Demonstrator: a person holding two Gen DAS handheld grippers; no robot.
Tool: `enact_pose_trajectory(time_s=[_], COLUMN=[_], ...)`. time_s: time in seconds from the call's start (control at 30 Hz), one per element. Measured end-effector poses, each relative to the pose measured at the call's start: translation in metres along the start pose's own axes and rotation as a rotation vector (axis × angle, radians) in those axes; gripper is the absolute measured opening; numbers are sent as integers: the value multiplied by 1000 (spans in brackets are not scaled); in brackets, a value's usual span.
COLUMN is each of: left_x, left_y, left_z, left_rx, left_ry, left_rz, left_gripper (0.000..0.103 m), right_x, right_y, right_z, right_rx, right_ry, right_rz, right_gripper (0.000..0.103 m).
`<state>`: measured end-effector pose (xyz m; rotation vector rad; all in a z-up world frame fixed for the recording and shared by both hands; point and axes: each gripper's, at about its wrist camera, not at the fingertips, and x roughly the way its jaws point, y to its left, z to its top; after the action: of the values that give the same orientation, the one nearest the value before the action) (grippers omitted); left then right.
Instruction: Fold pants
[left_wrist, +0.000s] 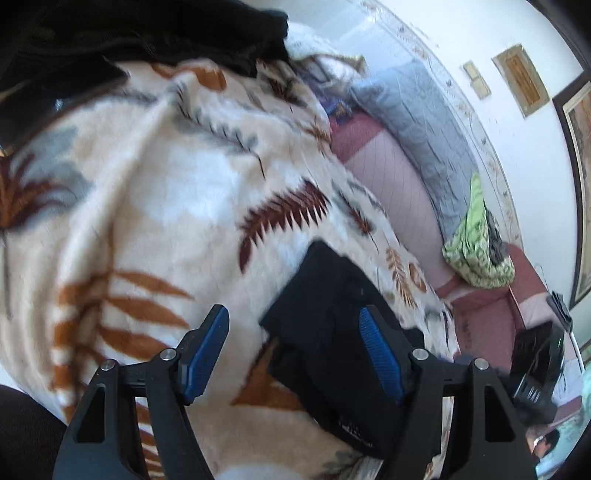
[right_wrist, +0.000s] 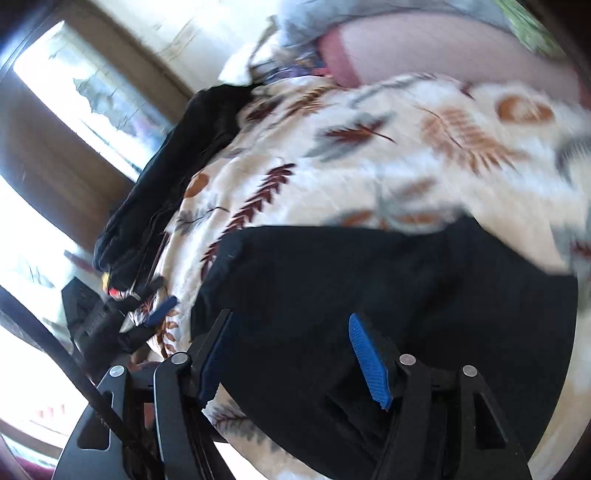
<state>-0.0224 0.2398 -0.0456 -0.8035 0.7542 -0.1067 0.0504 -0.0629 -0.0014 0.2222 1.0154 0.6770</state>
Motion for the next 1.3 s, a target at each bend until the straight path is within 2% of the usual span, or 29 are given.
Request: enact_pose_trajectory(time_s=[0.07, 0.13, 0.2, 0.23, 0.4, 0.53, 0.6, 0.67, 0.7, 0.73, 0.8, 0.87, 0.93, 0.97, 1.03, 1.1, 1.3], left_x=[8, 14, 17, 19, 17, 20, 22, 24, 25, 26, 24, 18, 13, 8, 2, -3, 5], left_y=[-9, -22, -30, -30, -20, -25, -32, -37, -35, -33, -27, -34, -46, -54, -71, -93, -168], left_z=[-8, -18, -25, -27, -26, -30, -33, -35, -35, -34, -32, -34, -37, -39, -42, -48, -73], left_rx=[23, 74, 100, 103, 51, 73, 116, 150, 154, 141, 97, 124, 150, 162, 197, 249, 417], left_ry=[31, 52, 50, 48, 33, 15, 11, 17, 27, 43, 58, 43, 31, 25, 16, 34, 72], left_rz=[-26, -39, 1, 11, -18, 16, 50, 78, 86, 72, 15, 3, -8, -21, -42, -79, -110], left_gripper=[72, 72, 72, 72, 72, 72, 72, 60, 38, 32, 27, 25, 25, 25, 22, 11, 11], right_x=[19, 39, 67, 83, 136, 184, 209, 226, 228, 227, 216, 195, 175, 159, 135, 105, 24], right_y=[17, 29, 44, 50, 64, 87, 99, 109, 113, 116, 119, 113, 107, 102, 93, 80, 35], right_z=[14, 24, 36, 43, 67, 81, 78, 71, 67, 66, 63, 63, 63, 63, 62, 61, 52], right_rx=[-41, -69, -93, -98, -71, -108, -176, -268, -296, -313, -361, -352, -331, -317, -295, -257, -108], right_ry=[72, 148, 213, 261, 370, 523, 630, 687, 684, 672, 627, 575, 528, 492, 442, 370, 197], right_rz=[17, 29, 2, -9, -93, -214, -323, -399, -424, -435, -439, -414, -370, -335, -301, -240, -109], right_gripper=[78, 78, 79, 79, 81, 95, 96, 97, 97, 94, 78, 53, 39, 27, 22, 20, 19])
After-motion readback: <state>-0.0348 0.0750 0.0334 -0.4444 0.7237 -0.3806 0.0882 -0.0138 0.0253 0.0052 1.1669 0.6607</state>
